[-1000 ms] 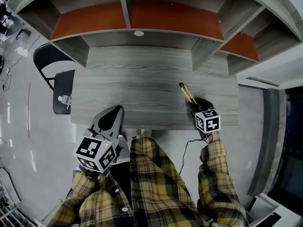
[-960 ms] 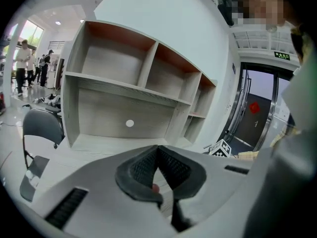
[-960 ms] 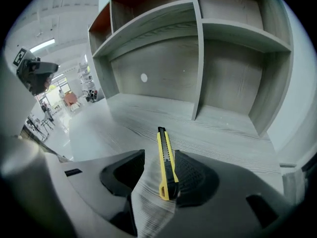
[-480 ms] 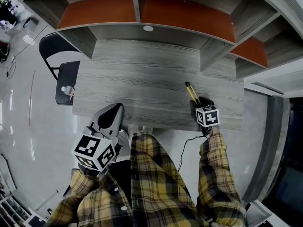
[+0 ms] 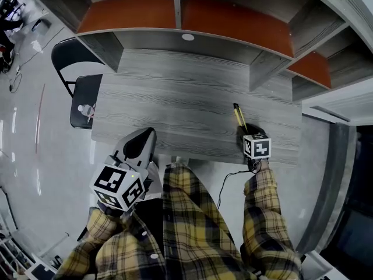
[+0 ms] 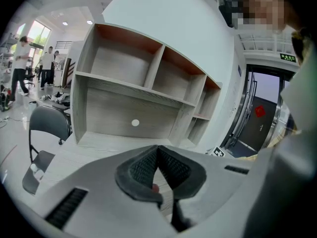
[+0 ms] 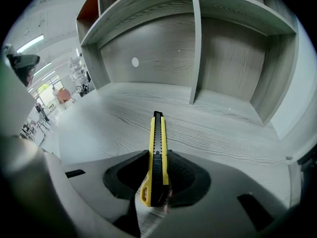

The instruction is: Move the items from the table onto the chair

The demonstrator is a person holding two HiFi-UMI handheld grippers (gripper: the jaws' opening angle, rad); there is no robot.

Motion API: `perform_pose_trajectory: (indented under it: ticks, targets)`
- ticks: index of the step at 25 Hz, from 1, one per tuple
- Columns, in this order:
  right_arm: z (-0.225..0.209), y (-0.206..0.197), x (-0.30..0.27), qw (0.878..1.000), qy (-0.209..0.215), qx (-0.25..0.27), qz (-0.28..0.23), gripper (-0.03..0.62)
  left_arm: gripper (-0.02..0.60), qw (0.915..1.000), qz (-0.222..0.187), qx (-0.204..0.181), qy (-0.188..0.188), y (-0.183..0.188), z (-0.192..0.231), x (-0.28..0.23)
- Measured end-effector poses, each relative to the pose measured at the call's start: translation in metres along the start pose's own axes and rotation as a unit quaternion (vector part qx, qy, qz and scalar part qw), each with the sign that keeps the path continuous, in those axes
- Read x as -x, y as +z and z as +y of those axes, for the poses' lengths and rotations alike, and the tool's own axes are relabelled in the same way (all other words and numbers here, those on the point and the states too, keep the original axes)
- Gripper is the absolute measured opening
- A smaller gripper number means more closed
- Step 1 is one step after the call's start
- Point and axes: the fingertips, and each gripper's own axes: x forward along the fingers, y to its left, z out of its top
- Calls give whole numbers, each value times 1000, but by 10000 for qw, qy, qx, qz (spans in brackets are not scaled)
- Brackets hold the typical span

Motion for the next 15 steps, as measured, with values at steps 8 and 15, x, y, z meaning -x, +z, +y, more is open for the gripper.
perform_pose_trajectory:
  ticks: [8, 15]
  targets:
    - [26, 15, 19, 9973, 206, -636, -308, 127, 5, 9995, -158, 239, 116, 1, 17, 14]
    - [100, 50, 34, 9948, 569, -578, -613, 127, 5, 9979, -434, 446, 159, 2, 54, 45]
